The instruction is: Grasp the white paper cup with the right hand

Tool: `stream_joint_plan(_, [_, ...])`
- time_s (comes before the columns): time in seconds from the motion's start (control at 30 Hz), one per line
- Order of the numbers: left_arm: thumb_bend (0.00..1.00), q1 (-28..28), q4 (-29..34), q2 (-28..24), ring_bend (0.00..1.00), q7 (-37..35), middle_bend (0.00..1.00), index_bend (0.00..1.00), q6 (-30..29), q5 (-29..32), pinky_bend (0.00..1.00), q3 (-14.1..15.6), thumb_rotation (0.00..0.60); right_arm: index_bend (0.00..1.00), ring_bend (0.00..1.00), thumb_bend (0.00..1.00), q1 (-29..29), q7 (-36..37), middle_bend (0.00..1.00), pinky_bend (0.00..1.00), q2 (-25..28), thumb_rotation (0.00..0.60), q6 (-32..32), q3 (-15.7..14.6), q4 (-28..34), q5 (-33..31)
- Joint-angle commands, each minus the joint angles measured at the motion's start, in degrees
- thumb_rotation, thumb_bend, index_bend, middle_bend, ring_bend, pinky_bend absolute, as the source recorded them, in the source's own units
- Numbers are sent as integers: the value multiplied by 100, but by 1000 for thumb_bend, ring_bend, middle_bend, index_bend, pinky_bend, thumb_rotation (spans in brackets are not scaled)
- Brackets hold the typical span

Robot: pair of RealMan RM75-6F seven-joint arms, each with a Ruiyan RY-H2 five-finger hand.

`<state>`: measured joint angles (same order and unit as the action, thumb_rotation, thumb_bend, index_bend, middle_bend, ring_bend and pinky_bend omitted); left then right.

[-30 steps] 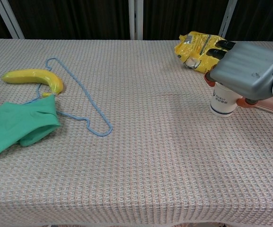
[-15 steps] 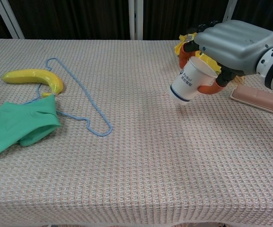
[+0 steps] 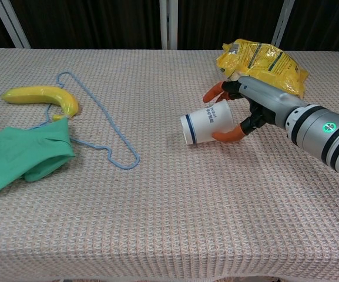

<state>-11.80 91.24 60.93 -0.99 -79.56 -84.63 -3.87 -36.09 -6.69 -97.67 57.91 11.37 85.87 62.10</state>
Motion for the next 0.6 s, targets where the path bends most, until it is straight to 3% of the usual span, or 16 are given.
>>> stream_joint_plan(0.03, [126, 1, 4, 4, 0, 8, 0, 35, -12, -11, 0, 3, 600, 5, 0, 108, -5, 6, 141, 0, 174, 600, -89, -53, 96, 169])
stream_joint_plan(0.13, [126, 0, 5, 4, 0, 27, 0, 34, 0, 3, 0, 3, 600, 0, 0, 56, -2, -83, 26, 0, 361, 600, -38, -134, 232, 428])
stream_joint_plan(0.3, [125, 6, 32, 14, 0, 81, 0, 35, 1, 52, 0, -8, 600, 0, 0, 49, -92, -789, 6, 0, 688, 600, 115, -273, 562, 844])
stream_joint_plan(0.47, [126, 8, 110, 5, 0, 111, 0, 35, 19, 123, 0, -29, 600, 0, 0, 54, -491, -3535, 61, 0, 990, 600, 281, -475, 1101, 1119])
stream_joint_plan(0.6, [126, 9, 96, 24, 0, 169, 0, 34, 9, 132, 0, -34, 600, 0, 0, 57, -688, -5185, 140, 0, 696, 600, 366, -501, 1539, 565])
